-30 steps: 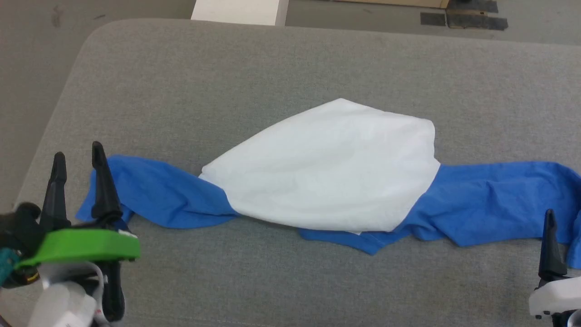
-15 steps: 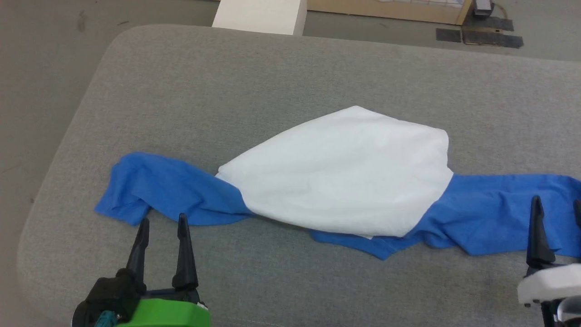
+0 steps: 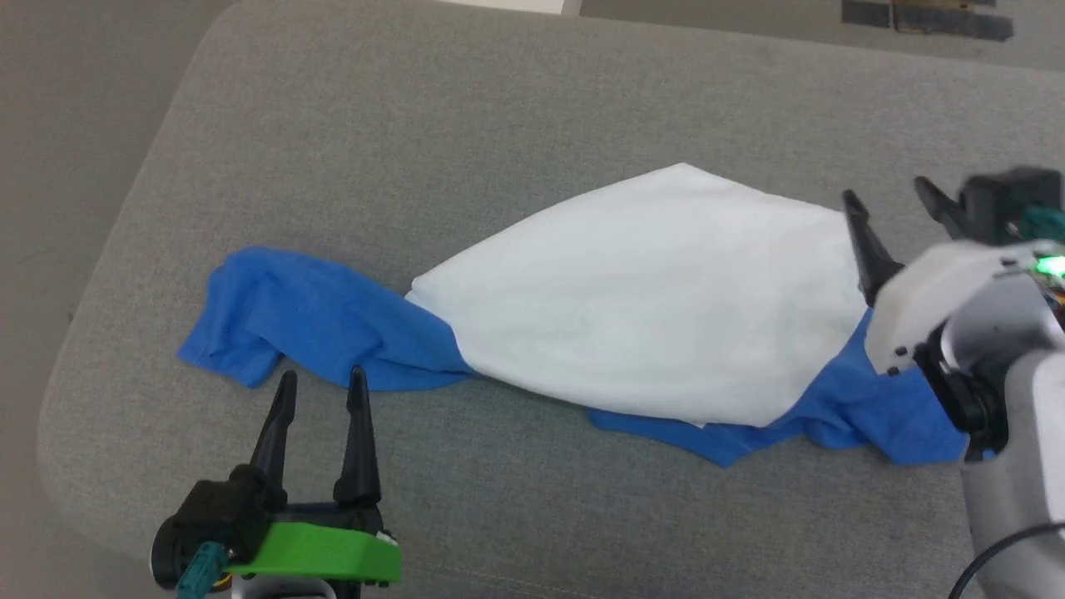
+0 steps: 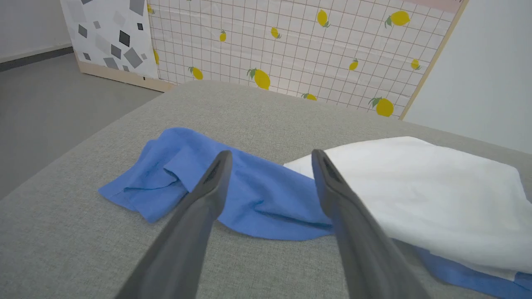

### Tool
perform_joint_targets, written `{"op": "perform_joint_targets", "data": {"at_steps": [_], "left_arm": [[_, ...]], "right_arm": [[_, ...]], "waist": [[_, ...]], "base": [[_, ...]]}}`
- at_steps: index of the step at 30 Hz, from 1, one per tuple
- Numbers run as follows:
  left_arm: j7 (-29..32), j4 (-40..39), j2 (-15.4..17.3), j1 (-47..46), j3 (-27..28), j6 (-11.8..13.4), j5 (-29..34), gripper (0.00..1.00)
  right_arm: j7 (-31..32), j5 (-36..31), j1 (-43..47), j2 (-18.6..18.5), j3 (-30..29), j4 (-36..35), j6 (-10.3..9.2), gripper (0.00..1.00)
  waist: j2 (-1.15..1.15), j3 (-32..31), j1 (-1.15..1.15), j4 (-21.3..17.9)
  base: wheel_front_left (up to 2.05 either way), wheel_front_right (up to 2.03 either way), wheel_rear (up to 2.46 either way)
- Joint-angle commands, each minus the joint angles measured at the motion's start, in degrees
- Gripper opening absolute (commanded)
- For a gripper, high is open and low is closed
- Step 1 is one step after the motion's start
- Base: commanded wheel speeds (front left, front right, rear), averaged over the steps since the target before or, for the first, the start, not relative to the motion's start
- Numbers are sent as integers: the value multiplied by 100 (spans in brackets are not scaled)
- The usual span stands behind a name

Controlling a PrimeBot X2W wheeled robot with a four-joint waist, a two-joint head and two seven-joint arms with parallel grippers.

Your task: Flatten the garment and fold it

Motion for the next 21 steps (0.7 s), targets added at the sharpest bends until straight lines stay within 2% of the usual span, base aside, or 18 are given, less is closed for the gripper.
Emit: {"op": "perform_joint_targets", "data": {"at_steps": [1,5,9,13,17,18,19,21], "left_arm": [[-26,30,-33,-128,-34,-43,85,100],[-26,94,-42,-240,-124,-76,76,100],[-26,140,-44,-342,-242,-75,20,100],[-26,198,-44,-415,-365,-60,-25,100],[-26,254,-45,-453,-469,-41,-81,100],[-26,265,-45,-455,-488,-35,-96,100],[-26,281,-45,-456,-511,-32,-107,100],[-26,304,-45,-456,-546,-21,-123,100]], "right_arm": [[262,89,-220,-127,159,173,-6,100],[1168,210,-734,-441,574,790,-6,100],[1812,179,-1116,-630,748,1469,-6,100],[2010,49,-1318,-773,874,2036,-6,100],[1972,-30,-1301,-744,827,2527,-6,100],[1922,-56,-1281,-733,816,2612,-6,39],[1846,-96,-1254,-732,806,2702,-6,0],[1695,-133,-1230,-730,745,2822,-6,0]], "waist": [[0,163,0,119],[0,302,0,245],[0,400,0,396],[0,460,0,576],[0,494,0,741],[0,498,0,765],[0,499,0,789],[0,487,0,814]], "base": [[0,0,0],[0,0,0],[0,0,0],[0,0,0],[0,0,0],[0,0,0],[0,0,0],[0,0,0]]}}
